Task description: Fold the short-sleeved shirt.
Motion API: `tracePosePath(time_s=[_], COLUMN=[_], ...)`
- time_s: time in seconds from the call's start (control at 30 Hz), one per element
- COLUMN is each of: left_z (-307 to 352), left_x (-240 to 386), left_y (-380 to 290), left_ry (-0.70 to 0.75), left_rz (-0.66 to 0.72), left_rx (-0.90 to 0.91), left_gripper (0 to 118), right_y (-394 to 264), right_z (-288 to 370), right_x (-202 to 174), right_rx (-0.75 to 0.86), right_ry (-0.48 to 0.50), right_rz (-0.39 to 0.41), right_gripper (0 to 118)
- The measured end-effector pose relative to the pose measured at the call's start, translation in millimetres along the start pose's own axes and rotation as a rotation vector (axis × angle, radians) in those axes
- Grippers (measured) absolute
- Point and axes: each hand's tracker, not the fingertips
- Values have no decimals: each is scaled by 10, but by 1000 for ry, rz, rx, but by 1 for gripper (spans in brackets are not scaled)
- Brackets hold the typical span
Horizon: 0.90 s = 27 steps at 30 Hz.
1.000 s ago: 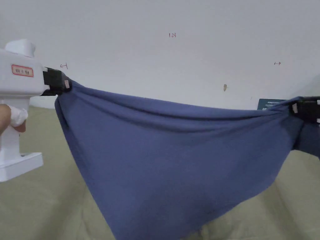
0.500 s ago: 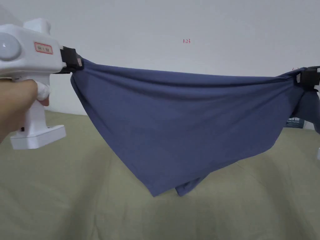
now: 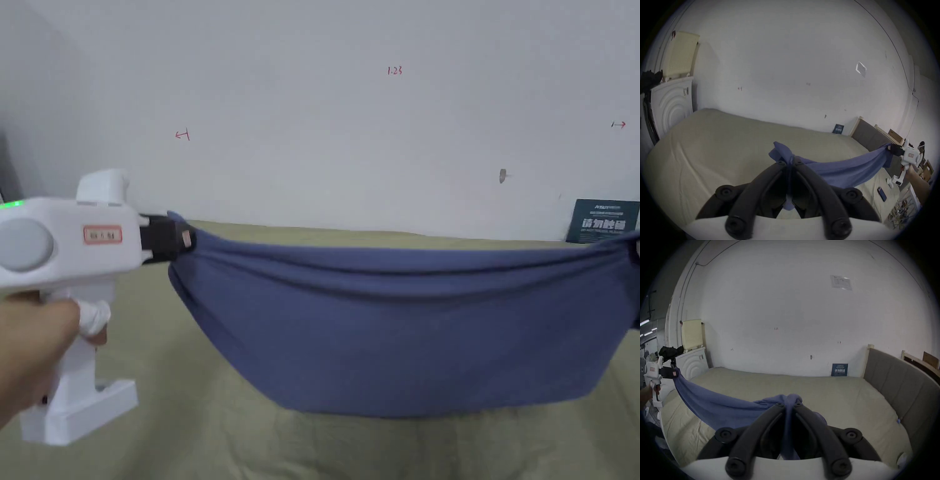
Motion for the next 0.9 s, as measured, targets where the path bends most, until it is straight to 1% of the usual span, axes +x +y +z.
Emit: tracePosePath(time_s=[0.03,0.13,0.17,0.23,0.3,0.4,0.53,0.6,0.77,0.87,0.9], left_z=[75,347,443,611,794,1044,1298,1413,1750,1856,1882], left_x=[-31,-77,-91,-107,-82,-127,-313,-382,-247,-148,-128], left_y=[-117,-487,-619,-888,-1171,-1630,-2225,-2476,-2862,-3012,-3051], left_ry=[-9,-35,-39,-26,-21,-16,21,26,50,59,67], left_rz=[3,40,52,100,108,148,244,273,297,313,313], left_rx=[-12,-51,-78,-124,-141,-189,-253,-262,-305,-335,-340], left_gripper=[4,4,4,4,4,4,4,4,4,4,4], right_y=[-78,-342,-454,-664,-920,-1238,-1629,-1847,-2173,-2296,-2329], right_z=[74,267,436,621,793,1079,1374,1475,1672,1793,1820], right_x=[-42,-46,-141,-188,-198,-235,-229,-204,-317,-386,-384], right_rx=[-20,-60,-74,-125,-180,-210,-268,-295,-364,-386,-393], right_ry=[36,44,58,51,73,67,73,72,70,61,55], right_rz=[0,-6,12,10,-2,16,-6,0,44,51,42], right_gripper=[3,3,3,3,3,3,3,3,3,3,3])
